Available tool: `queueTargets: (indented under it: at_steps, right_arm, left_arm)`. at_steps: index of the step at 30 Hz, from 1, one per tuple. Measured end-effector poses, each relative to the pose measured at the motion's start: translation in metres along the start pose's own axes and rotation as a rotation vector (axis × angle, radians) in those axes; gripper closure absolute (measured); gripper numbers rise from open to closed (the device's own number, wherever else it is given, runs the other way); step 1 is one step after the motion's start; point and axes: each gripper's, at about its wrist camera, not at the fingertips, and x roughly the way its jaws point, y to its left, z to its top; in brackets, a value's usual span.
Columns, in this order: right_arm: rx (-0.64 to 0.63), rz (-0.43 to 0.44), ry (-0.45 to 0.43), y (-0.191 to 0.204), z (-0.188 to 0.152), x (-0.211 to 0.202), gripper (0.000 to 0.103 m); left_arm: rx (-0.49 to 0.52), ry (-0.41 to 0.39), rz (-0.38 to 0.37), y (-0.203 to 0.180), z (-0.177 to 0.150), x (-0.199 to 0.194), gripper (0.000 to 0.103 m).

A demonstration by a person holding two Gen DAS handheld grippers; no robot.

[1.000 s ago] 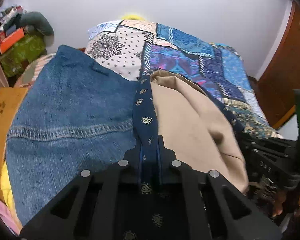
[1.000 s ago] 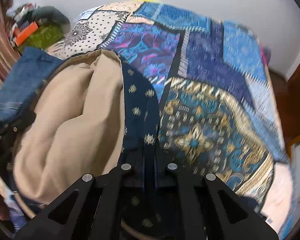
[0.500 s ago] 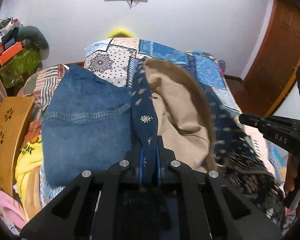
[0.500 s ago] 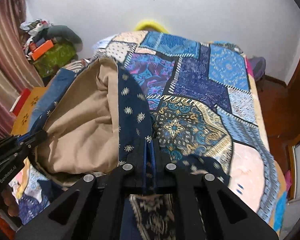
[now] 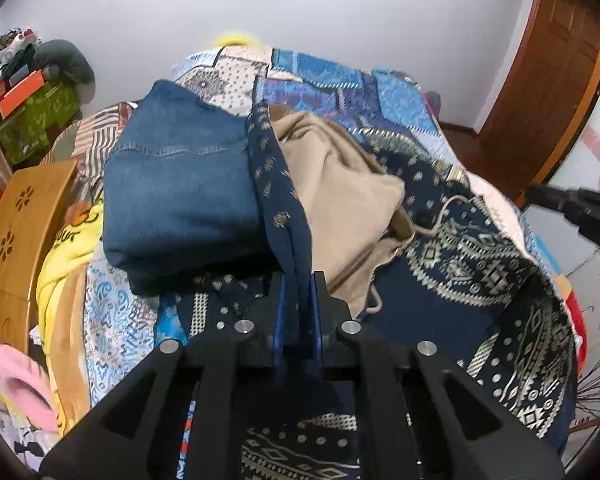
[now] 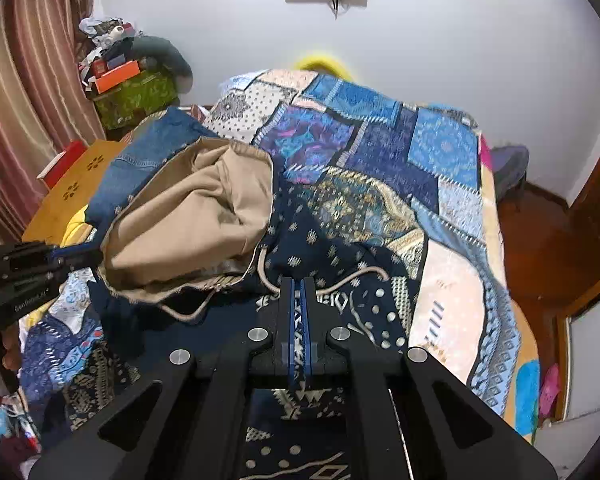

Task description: Fold large clothes

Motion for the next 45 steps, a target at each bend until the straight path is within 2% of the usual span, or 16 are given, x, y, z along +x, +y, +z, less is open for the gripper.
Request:
queueTargets:
  at_steps: [4,7,9,12,16,18,26,30,32,33,35,39,40,41,42,45]
  right_arm:
    - [0.004,0.017,0.025,0.003,0.009,0.012,0.099]
    - [0.028,0.046,0.052,0.004,0.017,0.029,0.093]
    - [0.037,0.049,0.068,0.004,0.026,0.044,0.084]
    - [0.048,0.045,0.070,0.005,0.036,0.061,0.064]
    - [0.028,0.053,0.030,0.009,0.049,0.075,0.061]
    - [0.026,0.058,0.034,0.011,0.057,0.088,0.050]
    - [0.108,0.048,0.200,0.011,0.080,0.183,0.050]
    - [0.157,0.014,0.259,0.007,0.078,0.214,0.050]
    - [0.189,0.017,0.237,0.006,0.074,0.213,0.055]
    - [0.190,0.012,0.234,0.007,0.072,0.212,0.075]
    - [0.177,0.022,0.273,0.008,0.069,0.218,0.095]
    - [0.178,-0.006,0.227,0.004,0.066,0.200,0.095]
    - [0.185,-0.004,0.211,0.001,0.067,0.192,0.095]
    - [0.193,0.003,0.190,-0.002,0.068,0.180,0.095]
    - [0.194,0.007,0.170,-0.004,0.068,0.166,0.095]
    - [0.173,0.008,0.110,-0.004,0.066,0.122,0.096]
  left_arm:
    - [0.042,-0.009,0.044,0.000,0.004,-0.002,0.091]
    - [0.073,-0.038,0.060,0.000,0.011,-0.006,0.078]
    - [0.082,-0.069,0.079,0.001,0.019,-0.008,0.066]
    - [0.061,-0.097,0.066,0.008,0.033,-0.004,0.064]
    - [0.034,-0.098,0.041,0.016,0.053,0.013,0.064]
    - [0.029,-0.096,0.041,0.020,0.062,0.023,0.063]
    - [-0.030,-0.062,0.014,0.039,0.079,0.071,0.063]
    - [-0.088,-0.018,-0.036,0.049,0.076,0.096,0.063]
    - [-0.077,-0.030,-0.029,0.050,0.073,0.100,0.063]
    - [-0.054,-0.039,-0.010,0.049,0.072,0.100,0.063]
    - [-0.026,-0.044,0.010,0.047,0.071,0.101,0.063]
    - [-0.027,-0.047,0.013,0.046,0.068,0.097,0.064]
    - [-0.031,-0.048,0.005,0.046,0.067,0.095,0.067]
    - [-0.031,-0.046,-0.005,0.046,0.067,0.093,0.084]
    - [-0.030,-0.040,-0.013,0.045,0.067,0.091,0.094]
    - [-0.030,-0.059,-0.054,0.041,0.065,0.073,0.096]
